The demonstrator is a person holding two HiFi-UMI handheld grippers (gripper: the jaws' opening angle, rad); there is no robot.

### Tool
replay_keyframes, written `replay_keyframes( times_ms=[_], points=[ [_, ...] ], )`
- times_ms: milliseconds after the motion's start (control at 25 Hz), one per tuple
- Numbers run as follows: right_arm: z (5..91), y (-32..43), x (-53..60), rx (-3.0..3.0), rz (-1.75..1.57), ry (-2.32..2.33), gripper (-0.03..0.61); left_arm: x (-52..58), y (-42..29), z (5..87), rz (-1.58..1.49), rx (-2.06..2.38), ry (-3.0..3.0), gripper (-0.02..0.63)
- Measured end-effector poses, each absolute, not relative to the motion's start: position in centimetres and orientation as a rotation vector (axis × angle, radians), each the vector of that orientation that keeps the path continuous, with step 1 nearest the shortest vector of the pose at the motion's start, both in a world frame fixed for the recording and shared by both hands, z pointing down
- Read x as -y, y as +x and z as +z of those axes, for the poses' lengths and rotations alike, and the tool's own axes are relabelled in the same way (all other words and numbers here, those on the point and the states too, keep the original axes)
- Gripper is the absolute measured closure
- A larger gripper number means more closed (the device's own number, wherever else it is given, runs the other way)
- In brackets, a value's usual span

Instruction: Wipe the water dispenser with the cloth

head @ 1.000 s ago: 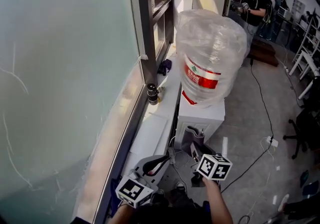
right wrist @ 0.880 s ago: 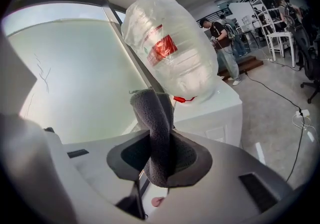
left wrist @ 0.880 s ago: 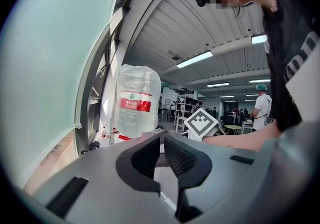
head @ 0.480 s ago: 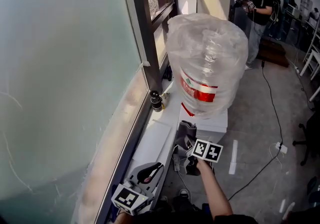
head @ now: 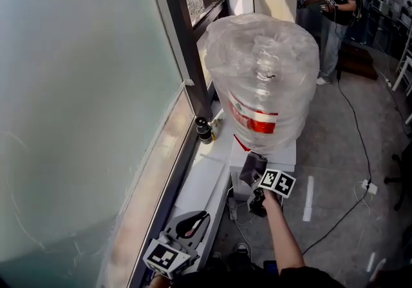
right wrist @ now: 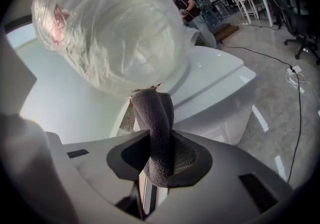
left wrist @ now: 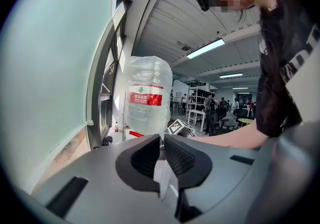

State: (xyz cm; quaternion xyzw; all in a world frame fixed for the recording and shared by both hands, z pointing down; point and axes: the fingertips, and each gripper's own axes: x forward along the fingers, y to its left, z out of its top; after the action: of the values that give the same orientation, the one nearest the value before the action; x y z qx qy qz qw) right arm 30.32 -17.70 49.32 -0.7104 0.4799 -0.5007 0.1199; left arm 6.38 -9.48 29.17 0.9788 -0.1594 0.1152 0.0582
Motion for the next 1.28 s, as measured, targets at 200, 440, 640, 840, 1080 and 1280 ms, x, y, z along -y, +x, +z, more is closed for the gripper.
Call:
replay_keyframes(
  times_ms=[200, 440, 640, 840, 1080, 1280],
  points=[
    [49.6, 34.2, 14.9, -1.318, -1.459, -2.059, 0.477, 9.2, 8.1, 29.2, 0.351, 0.429, 2.973, 0.578],
    [49.8, 39.0, 10.5, -1.209, -1.430, -2.112, 0.477, 8.8, 10.0, 29.3, 0.335, 0.357, 2.986, 0.578],
    [50.2, 42.7, 6.8, -1.126, -1.405, -2.183, 0.477, 8.3, 11.2, 29.4, 0.325, 0.303, 2.984, 0.578],
    [49.6, 44.6, 5.0, -1.124, -1.379, -2.256, 0.478, 8.0, 11.9, 29.7, 0.313, 0.267, 2.982, 0.578],
    [46.4, 41.0, 5.3, -1.432, -1.303, -2.379, 0.479, 8.4, 12.1, 30.1, 0.291, 0.246, 2.988, 0.578],
    [45.1, 35.0, 8.1, -1.809, -1.225, -2.411, 0.478, 9.2, 10.9, 31.2, 0.301, 0.255, 3.008, 0.578]
  ],
)
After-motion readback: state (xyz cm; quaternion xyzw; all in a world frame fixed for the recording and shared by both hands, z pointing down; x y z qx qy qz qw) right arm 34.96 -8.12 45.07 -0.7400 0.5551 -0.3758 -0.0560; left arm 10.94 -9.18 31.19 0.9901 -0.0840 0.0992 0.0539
